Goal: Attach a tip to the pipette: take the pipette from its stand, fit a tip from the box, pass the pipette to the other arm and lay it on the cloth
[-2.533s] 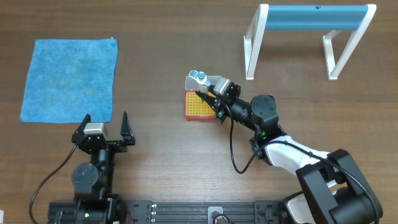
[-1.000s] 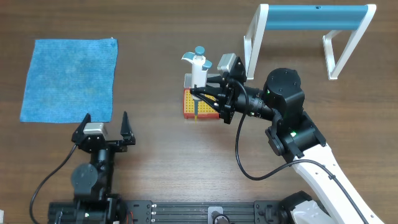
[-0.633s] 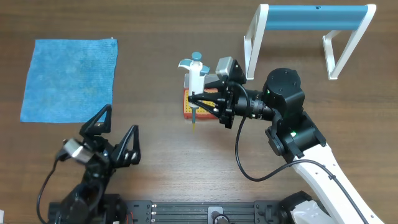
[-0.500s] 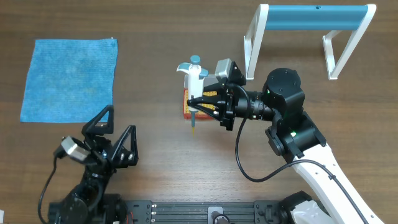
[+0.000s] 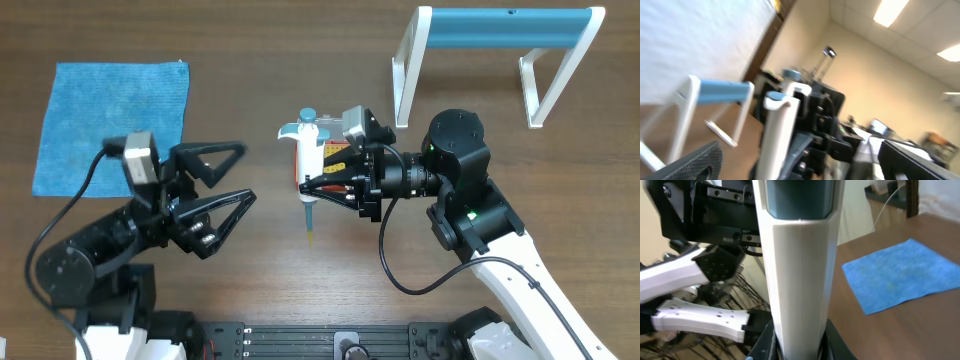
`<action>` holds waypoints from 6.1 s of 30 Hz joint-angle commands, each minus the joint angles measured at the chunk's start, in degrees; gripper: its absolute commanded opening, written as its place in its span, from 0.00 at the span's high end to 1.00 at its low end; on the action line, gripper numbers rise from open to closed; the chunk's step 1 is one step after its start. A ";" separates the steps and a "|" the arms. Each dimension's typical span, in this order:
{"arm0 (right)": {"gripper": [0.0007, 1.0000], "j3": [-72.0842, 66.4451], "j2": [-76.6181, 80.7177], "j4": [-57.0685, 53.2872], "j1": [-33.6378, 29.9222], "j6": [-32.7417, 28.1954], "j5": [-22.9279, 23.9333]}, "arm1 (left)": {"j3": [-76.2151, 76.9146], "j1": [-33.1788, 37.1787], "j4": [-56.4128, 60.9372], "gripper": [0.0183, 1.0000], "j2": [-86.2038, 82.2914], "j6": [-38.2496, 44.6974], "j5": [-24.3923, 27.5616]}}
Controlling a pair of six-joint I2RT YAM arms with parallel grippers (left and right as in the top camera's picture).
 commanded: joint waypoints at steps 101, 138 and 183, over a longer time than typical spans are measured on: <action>0.09 -0.31 -63.28 -54.05 -35.41 -3.02 65.77 | 54.36 5.33 -106.57 0.99 35.78 56.52 -38.99; 0.09 -50.01 -62.88 -9.01 -35.43 -19.19 61.79 | 66.47 19.85 -89.37 0.99 80.24 82.90 -54.86; 0.09 -50.01 -62.79 -9.07 -35.43 -19.19 61.77 | 66.45 19.80 -74.53 0.16 92.52 80.74 -52.41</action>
